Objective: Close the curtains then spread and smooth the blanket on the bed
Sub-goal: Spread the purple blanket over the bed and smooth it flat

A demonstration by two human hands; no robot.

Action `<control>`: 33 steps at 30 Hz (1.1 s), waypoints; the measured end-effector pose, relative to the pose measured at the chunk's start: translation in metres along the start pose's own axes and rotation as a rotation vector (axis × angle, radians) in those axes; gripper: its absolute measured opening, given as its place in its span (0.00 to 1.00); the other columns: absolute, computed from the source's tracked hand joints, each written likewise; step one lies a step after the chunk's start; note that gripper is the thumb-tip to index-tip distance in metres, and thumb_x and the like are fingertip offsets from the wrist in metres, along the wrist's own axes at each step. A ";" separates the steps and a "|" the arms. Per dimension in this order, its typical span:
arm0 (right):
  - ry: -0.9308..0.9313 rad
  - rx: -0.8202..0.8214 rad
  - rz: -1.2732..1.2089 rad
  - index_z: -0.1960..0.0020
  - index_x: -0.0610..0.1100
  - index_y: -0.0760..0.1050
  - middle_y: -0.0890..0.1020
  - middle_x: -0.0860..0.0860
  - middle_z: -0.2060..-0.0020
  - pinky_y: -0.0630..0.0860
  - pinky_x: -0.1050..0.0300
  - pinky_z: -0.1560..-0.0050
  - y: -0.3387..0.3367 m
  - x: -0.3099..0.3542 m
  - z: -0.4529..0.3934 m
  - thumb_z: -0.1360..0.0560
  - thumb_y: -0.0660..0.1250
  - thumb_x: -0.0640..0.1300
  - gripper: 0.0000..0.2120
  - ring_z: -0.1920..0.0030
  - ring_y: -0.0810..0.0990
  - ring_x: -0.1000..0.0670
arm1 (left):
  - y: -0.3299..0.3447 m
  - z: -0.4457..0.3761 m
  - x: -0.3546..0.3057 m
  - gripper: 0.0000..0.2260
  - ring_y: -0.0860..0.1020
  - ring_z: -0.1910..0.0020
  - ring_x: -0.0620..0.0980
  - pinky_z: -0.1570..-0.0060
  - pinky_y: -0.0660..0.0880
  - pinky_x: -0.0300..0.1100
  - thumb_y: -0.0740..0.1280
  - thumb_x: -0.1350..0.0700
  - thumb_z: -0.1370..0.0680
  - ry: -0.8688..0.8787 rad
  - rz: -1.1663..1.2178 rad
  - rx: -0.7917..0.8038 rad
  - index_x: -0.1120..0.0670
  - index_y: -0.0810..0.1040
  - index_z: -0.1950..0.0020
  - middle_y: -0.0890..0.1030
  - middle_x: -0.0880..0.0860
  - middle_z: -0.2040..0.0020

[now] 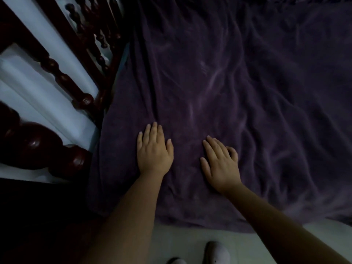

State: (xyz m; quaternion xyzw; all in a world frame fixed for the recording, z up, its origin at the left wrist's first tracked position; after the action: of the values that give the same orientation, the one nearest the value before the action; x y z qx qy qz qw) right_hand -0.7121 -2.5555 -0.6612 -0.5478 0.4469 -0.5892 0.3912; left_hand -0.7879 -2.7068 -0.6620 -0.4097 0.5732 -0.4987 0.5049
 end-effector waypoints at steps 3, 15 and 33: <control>-0.004 -0.010 -0.004 0.40 0.38 0.76 0.79 0.41 0.40 0.73 0.41 0.44 0.001 -0.001 0.001 0.27 0.53 0.51 0.25 0.41 0.79 0.42 | -0.001 0.001 0.001 0.24 0.57 0.25 0.51 0.26 0.48 0.48 0.53 0.49 0.21 0.007 0.017 -0.023 0.57 0.61 0.27 0.62 0.54 0.25; -0.015 0.040 -0.221 0.34 0.40 0.70 0.72 0.43 0.33 0.66 0.47 0.36 -0.008 -0.025 -0.005 0.23 0.61 0.44 0.19 0.33 0.70 0.43 | -0.007 0.000 -0.015 0.25 0.59 0.27 0.58 0.28 0.55 0.54 0.55 0.53 0.21 0.027 -0.125 0.131 0.51 0.53 0.24 0.62 0.58 0.26; 0.528 0.321 0.158 0.30 0.47 0.62 0.63 0.48 0.28 0.61 0.41 0.32 -0.103 -0.463 0.078 0.27 0.61 0.45 0.25 0.28 0.58 0.43 | 0.077 0.031 -0.358 0.13 0.71 0.40 0.55 0.43 0.71 0.48 0.60 0.55 0.23 0.275 -0.189 0.463 0.57 0.72 0.40 0.74 0.56 0.40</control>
State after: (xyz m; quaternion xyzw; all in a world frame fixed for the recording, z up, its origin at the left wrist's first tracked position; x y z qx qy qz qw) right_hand -0.5885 -2.0927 -0.6996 -0.2707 0.4753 -0.7418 0.3879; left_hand -0.6997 -2.3501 -0.6769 -0.2637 0.4664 -0.7121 0.4537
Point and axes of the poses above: each hand's wrist, its own z-axis away from the middle knuckle, its own y-axis out of the palm, x = y × z, the point moved 8 cm from there along -z, towards the middle knuckle
